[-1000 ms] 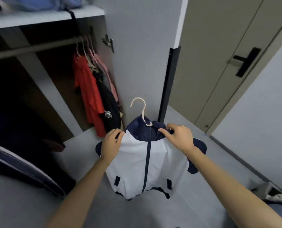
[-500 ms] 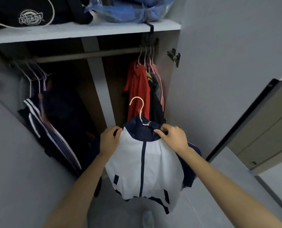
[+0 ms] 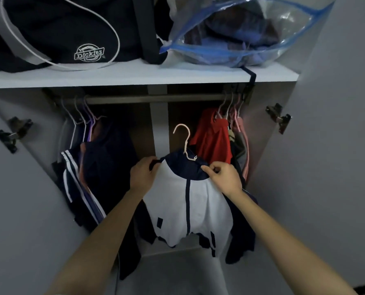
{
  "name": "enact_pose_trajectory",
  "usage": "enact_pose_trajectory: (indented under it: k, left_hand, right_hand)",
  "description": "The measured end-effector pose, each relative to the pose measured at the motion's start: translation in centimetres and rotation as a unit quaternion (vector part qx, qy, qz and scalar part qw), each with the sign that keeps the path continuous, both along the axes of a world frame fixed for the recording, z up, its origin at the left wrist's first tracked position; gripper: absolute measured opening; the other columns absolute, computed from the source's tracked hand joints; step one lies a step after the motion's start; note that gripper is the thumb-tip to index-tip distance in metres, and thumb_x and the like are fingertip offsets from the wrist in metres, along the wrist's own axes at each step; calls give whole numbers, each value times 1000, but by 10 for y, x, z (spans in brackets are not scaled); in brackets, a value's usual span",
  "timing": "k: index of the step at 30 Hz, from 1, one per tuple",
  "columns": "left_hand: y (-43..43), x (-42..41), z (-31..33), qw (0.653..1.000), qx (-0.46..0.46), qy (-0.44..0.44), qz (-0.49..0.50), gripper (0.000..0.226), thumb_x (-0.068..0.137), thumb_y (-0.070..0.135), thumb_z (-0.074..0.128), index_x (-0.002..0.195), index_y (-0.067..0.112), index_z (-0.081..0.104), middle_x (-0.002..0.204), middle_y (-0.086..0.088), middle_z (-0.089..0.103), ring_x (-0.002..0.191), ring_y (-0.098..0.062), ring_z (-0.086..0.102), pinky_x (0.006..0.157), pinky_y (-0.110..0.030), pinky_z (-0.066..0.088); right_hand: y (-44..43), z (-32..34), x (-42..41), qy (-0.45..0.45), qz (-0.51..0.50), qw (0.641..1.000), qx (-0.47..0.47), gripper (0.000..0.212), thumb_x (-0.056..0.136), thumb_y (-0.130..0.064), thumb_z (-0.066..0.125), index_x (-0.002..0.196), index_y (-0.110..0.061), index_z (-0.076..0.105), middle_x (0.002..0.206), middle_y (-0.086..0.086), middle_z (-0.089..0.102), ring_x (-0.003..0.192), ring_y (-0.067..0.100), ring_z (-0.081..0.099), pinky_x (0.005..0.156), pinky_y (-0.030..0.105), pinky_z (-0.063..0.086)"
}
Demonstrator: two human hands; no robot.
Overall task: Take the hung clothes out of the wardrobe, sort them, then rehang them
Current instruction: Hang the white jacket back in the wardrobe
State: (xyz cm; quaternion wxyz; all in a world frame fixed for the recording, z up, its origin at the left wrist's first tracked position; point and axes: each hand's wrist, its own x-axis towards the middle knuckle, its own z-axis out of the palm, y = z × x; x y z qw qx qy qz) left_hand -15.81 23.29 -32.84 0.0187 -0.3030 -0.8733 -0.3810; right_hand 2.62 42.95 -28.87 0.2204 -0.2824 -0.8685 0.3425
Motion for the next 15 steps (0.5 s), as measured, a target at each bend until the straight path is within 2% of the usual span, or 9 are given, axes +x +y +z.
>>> enact_pose_trajectory:
  k: [3, 5, 8, 15]
  left_hand:
    - [1, -23, -8, 999, -26, 17, 15, 51, 100, 40, 50, 141, 9, 51, 140, -14, 55, 129, -32, 52, 110, -52, 38]
    - [4, -35, -12, 998, -60, 29, 10, 59, 99, 49, 43, 147, 14, 44, 148, -13, 48, 137, -31, 43, 113, -59, 29]
    - [11, -46, -7, 991, -121, 49, 3, 59, 102, 49, 41, 154, 23, 31, 159, -7, 32, 147, -26, 25, 120, -52, 11]
    - [23, -78, 6, 986, -148, 65, -35, 63, 101, 54, 38, 156, 27, 23, 164, -4, 19, 152, -23, 10, 121, -51, 1]
  right_hand:
    - [7, 4, -20, 13, -23, 1000, -13, 38, 88, -45, 67, 60, -20, 61, 49, -5, 51, 46, 9, 46, 51, 30, 39]
    - [12, 7, -32, 21, -44, 999, -21, 38, 88, -46, 67, 62, -18, 63, 51, -1, 55, 47, 11, 47, 51, 31, 40]
    - [18, 13, -49, 38, -85, 995, -32, 39, 88, -47, 66, 63, -18, 62, 50, -1, 53, 47, 13, 47, 51, 30, 38]
    - [24, 30, -94, 93, -162, 979, -78, 42, 89, -43, 66, 66, -8, 62, 56, 7, 56, 52, 16, 49, 52, 31, 36]
